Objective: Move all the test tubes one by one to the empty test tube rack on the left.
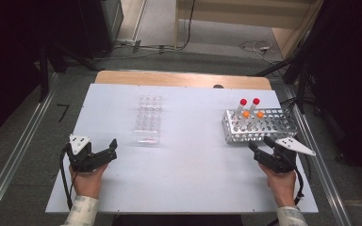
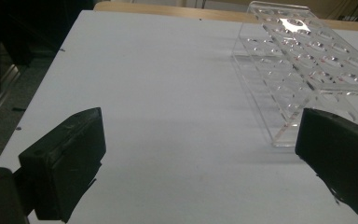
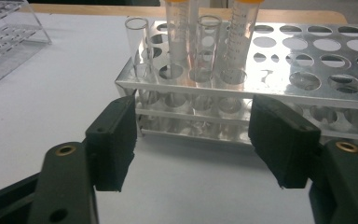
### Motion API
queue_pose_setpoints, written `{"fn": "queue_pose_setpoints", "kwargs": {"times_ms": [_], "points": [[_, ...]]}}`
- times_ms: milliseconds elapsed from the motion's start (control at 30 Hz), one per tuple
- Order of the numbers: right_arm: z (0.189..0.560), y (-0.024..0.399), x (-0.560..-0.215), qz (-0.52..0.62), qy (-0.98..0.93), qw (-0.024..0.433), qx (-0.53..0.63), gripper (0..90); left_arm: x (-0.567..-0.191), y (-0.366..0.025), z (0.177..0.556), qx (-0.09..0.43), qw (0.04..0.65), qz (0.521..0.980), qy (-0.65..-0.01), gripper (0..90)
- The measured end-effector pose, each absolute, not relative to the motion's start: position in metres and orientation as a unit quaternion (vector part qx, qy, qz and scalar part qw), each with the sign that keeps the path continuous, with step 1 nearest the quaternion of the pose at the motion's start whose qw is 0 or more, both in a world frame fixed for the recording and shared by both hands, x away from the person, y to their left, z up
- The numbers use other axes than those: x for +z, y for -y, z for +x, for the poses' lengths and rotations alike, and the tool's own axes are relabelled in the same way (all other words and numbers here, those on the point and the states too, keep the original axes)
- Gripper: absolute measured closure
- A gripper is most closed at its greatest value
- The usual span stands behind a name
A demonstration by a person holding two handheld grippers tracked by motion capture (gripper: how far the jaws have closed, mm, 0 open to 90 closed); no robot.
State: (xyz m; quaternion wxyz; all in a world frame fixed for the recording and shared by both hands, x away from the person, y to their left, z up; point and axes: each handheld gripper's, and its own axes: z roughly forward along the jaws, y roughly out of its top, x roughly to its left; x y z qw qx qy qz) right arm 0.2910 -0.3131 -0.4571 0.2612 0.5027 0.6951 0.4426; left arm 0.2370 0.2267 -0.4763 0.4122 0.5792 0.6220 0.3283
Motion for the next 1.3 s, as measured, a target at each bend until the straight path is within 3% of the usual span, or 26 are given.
{"fn": "queue_pose_setpoints", "kwargs": {"times_ms": [467, 967, 1300], "points": [[0.316, 0.307, -0.456, 0.505, -0.684, 0.28, 0.446, 57.9, -0.476, -0.223, 0.237, 0.334, 0.409, 0.583, -0.617, 2.3], [0.337, 0.3, -0.459, 0.499, -0.686, 0.288, 0.444, 68.9, -0.477, -0.224, 0.238, 0.334, 0.405, 0.583, -0.619, 2.4], [0.339, 0.299, -0.462, 0.497, -0.69, 0.289, 0.44, 70.7, -0.477, -0.223, 0.238, 0.337, 0.404, 0.584, -0.619, 3.1]]}}
